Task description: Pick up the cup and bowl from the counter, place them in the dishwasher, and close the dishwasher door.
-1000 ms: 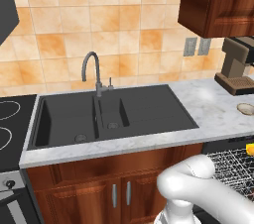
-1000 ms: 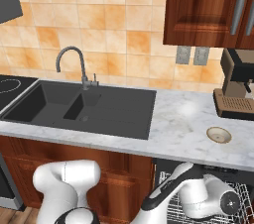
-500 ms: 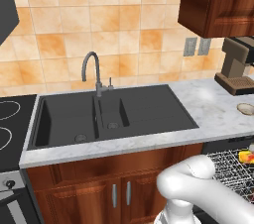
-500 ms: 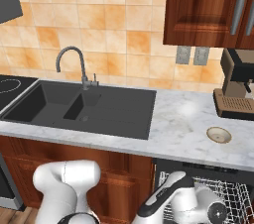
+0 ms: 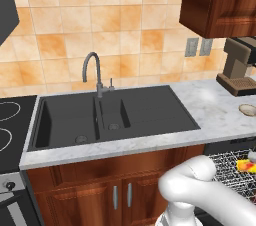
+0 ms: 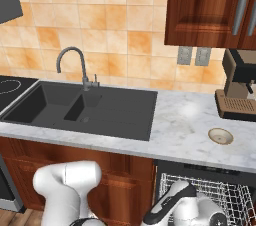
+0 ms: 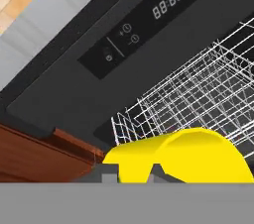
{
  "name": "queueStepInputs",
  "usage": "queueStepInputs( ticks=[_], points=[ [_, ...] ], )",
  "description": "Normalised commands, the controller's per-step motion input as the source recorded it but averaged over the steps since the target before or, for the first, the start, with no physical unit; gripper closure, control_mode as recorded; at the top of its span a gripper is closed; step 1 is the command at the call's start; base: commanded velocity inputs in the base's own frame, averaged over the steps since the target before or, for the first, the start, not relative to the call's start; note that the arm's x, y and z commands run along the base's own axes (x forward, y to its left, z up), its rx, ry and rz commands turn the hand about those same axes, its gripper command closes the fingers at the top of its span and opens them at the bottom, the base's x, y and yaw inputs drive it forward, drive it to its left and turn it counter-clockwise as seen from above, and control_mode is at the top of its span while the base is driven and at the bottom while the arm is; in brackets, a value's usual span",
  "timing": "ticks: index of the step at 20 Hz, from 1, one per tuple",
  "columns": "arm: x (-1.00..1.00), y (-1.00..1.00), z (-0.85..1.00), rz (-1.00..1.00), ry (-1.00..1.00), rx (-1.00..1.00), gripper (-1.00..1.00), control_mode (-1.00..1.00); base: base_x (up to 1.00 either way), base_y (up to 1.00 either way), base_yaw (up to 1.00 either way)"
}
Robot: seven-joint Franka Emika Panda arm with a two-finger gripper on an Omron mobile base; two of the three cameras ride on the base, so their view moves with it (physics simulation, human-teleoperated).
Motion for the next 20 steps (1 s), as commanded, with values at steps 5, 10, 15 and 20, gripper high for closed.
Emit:
queueStepInputs(
  ticks=[5,10,15,20],
  points=[
    [0.02,0.0,-0.47,-0.03,0.08,0.0,1.0,-1.0,0.0,0.0,0.0],
    [0.04,0.0,-0.47,-0.04,0.09,0.0,1.0,-1.0,0.0,0.0,0.0],
    [0.06,0.0,-0.37,-0.05,0.08,0.0,1.0,-1.0,0.0,0.0,0.0],
    [0.05,0.0,-0.3,-0.04,0.07,0.0,1.0,-1.0,0.0,0.0,0.0]
  ],
)
